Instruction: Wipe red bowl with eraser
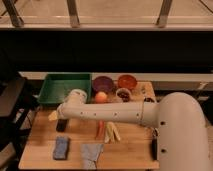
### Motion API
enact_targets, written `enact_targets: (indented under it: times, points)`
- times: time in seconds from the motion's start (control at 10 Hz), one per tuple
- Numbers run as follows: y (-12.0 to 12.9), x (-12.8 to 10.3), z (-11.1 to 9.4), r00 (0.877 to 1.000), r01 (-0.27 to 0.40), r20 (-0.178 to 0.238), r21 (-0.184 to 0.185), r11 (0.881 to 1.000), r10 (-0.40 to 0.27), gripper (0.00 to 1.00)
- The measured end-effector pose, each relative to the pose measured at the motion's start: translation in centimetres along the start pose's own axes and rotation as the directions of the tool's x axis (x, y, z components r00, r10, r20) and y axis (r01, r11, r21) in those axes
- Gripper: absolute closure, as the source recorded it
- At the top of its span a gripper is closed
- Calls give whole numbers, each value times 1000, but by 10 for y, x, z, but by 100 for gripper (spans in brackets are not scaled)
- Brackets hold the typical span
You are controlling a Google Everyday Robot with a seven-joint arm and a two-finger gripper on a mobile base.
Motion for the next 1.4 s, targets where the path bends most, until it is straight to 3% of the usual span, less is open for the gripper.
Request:
enact_targets:
  times: [0.4, 0.5, 0.8, 1.1, 1.4]
  points:
    - [6, 9, 22, 998, 3, -65, -26, 1000, -5, 20]
    - [9, 12, 29, 996, 7, -87, -33, 999, -10, 24]
    - [11, 19, 50, 990, 11, -143, -42, 999, -17, 51]
    - [9, 25, 45, 988, 11, -155, -38, 999, -17, 79]
    - [9, 26, 44, 987, 14, -157, -38, 999, -20, 81]
